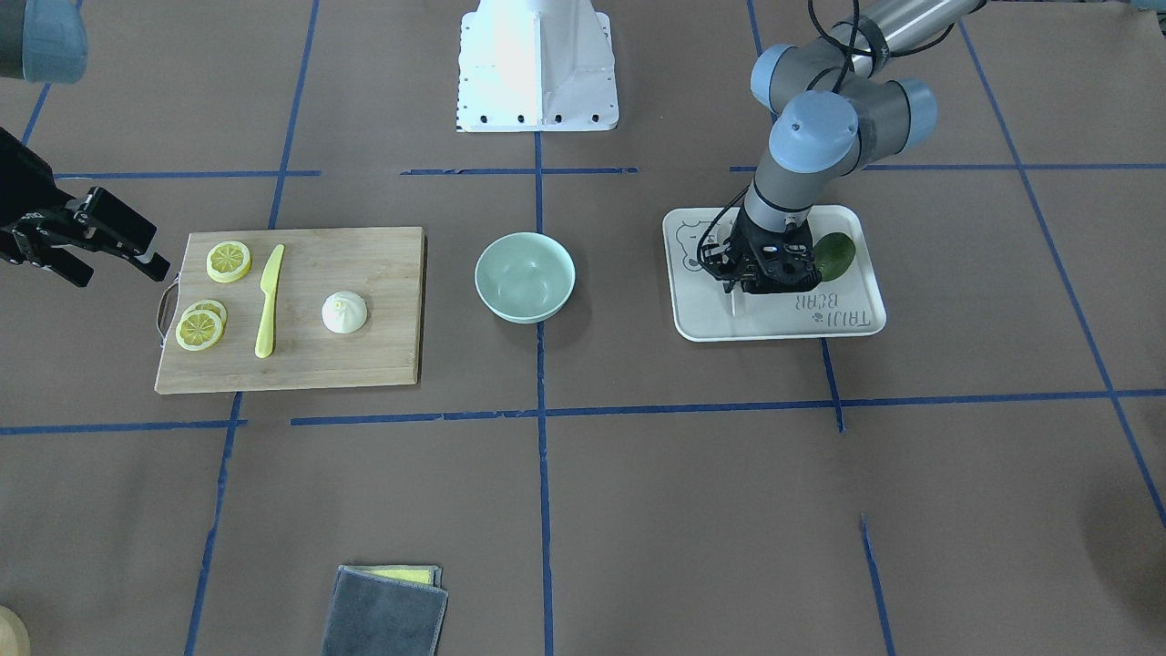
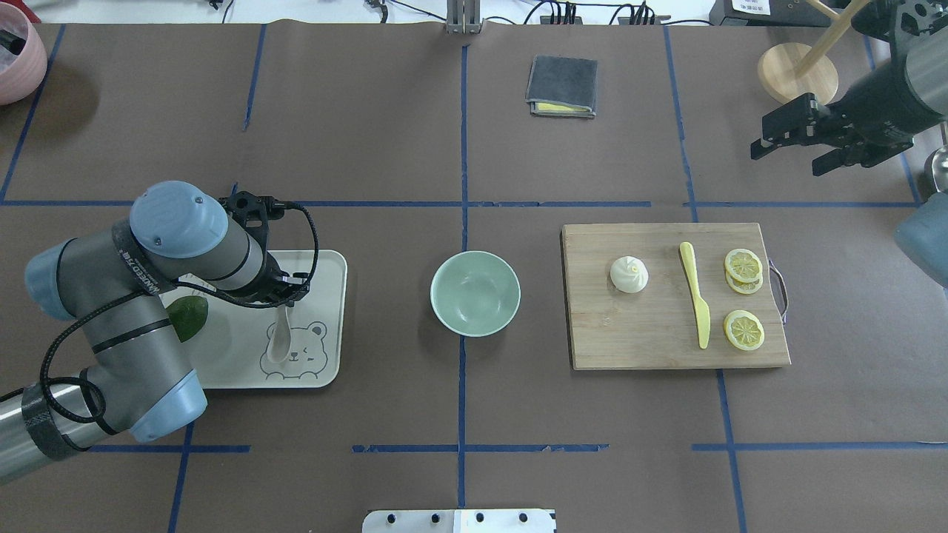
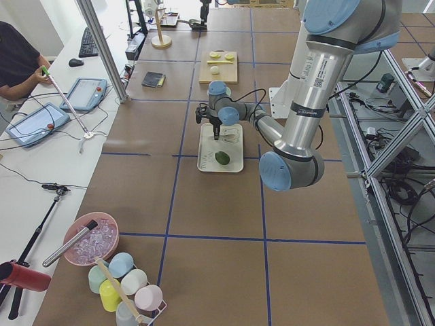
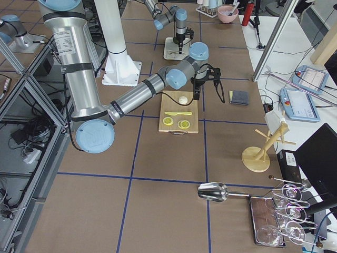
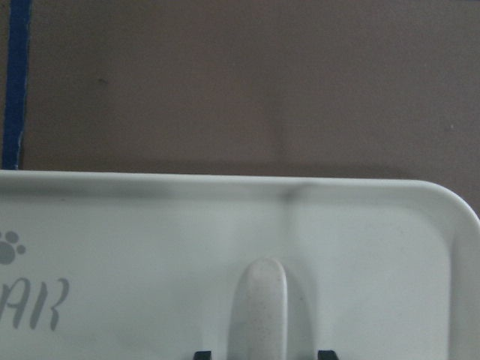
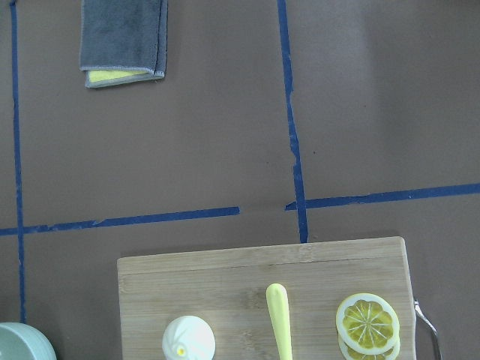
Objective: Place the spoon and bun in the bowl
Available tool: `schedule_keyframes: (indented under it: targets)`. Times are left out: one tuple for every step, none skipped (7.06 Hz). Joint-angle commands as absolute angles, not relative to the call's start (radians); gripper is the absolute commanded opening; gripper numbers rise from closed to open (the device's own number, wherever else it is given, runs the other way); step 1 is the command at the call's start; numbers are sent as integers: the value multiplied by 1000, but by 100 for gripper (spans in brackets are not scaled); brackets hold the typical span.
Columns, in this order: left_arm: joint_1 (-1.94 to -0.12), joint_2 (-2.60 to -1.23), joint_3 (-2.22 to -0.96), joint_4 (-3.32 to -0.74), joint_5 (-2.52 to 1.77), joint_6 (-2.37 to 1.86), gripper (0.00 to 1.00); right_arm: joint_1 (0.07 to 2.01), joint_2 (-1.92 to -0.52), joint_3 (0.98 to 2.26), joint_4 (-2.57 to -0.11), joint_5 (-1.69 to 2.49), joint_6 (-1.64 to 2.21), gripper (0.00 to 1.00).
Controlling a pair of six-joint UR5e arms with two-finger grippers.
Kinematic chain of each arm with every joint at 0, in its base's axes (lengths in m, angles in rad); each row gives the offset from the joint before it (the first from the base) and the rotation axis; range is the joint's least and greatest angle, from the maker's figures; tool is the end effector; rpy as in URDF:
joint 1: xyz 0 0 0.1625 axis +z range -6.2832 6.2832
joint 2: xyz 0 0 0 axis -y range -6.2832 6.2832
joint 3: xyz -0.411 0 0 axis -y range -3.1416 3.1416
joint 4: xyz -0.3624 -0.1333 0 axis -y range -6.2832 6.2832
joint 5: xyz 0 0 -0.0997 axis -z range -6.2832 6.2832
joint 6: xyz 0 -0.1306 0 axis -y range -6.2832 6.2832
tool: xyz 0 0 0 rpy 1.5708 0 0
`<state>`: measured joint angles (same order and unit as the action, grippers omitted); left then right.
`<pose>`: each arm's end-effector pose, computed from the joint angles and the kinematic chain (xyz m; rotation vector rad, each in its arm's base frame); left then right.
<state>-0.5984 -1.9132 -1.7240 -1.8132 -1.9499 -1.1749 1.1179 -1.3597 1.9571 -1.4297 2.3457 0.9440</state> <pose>0.4579 -0.4151 0.4000 0.0298 0.8126 -0.0514 -0.1908 -0.4880 0.3624 0.0613 -1.0135 0.1623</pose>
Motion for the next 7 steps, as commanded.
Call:
schedule_keyframes:
  targets:
    - [-600,-1911,-1739,-1810,-1956,-1174,0,1095,-1347,1957,-1428,2327,975,100]
    - [-607,-1908,-1796,-1787,-1957,-1173,0,1066,-1335,1957,-1430,2301,994,100]
    - [-621,-1914,-1857,-1714,-1957,-1172,0,1022,-1325,1957,-1428,2257,1035,100]
    - [-700,-1951,-1876,-1659,-1960,-1169,0,949,-1304,1956,-1424,2196,1084,100]
    - [-722,-2009,-1876,-1658,-1960,-1193,0,860,-1296,1957,-1383,2102,1167,100]
    - [-719,-2102,-1861,-1663,-1960,-1318,0,772,-1296,1945,-1315,2010,1237,100]
    - [-718,-2141,-1858,-1711,-1960,-1415,0,688,-1296,1928,-1315,1897,1242,100]
